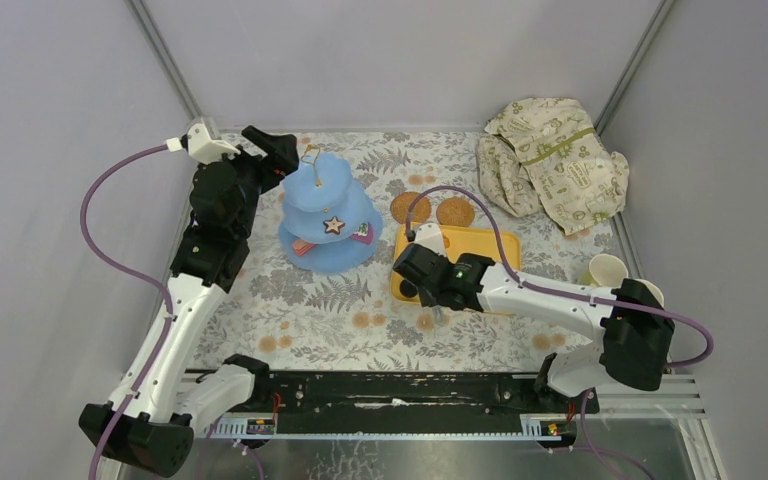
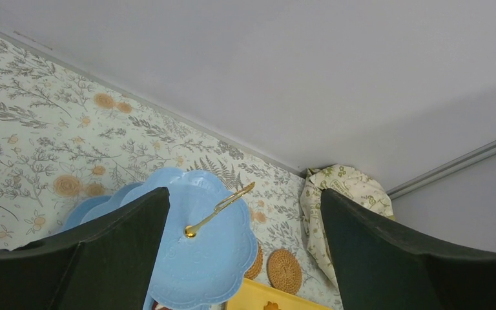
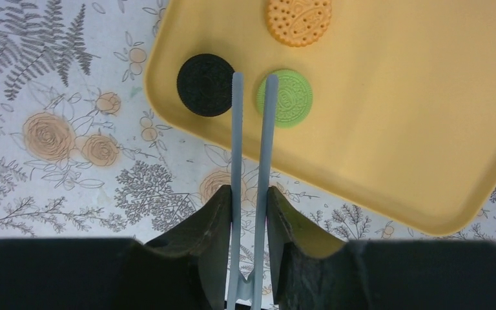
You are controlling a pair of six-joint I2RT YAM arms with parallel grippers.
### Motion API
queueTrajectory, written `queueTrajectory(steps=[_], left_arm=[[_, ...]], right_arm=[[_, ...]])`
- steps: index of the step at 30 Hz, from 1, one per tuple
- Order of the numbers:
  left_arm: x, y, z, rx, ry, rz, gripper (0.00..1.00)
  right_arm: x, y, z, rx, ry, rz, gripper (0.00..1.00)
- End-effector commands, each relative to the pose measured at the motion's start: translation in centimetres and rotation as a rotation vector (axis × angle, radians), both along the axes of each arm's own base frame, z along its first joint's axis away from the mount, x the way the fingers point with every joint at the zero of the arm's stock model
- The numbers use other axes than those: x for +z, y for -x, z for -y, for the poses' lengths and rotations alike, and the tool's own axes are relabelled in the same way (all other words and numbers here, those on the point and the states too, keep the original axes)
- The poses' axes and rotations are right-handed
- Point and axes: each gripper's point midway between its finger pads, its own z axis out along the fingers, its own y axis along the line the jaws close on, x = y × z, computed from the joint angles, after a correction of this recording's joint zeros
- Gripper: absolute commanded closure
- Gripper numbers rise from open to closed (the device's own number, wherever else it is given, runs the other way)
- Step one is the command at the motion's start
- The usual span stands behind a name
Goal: Serve the afternoon tea
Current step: Place the clamp on the tray.
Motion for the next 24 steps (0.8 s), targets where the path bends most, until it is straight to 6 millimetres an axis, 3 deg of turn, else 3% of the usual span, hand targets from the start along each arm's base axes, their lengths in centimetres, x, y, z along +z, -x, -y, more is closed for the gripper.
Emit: queueTrajectory(steps=[1,14,24], left_arm=[[1.1,-0.1,0.1,-0.012,0.012,0.047,0.06],[0.8,-0.2,0.3,-0.019,0.018,0.047,0.06],[0.5,-0.5,0.6,-0.028,0.023,0.042,0.06]], right_arm=[[-0.7,-0.6,0.4,-0.040,-0.041,-0.044,0.67],[-3.6,-1.5,0.8,-0.048,-0.030,-0.138,0.63],[-4.3,-0.7,1.5,-0.042,-0.025,-0.182,0.55]])
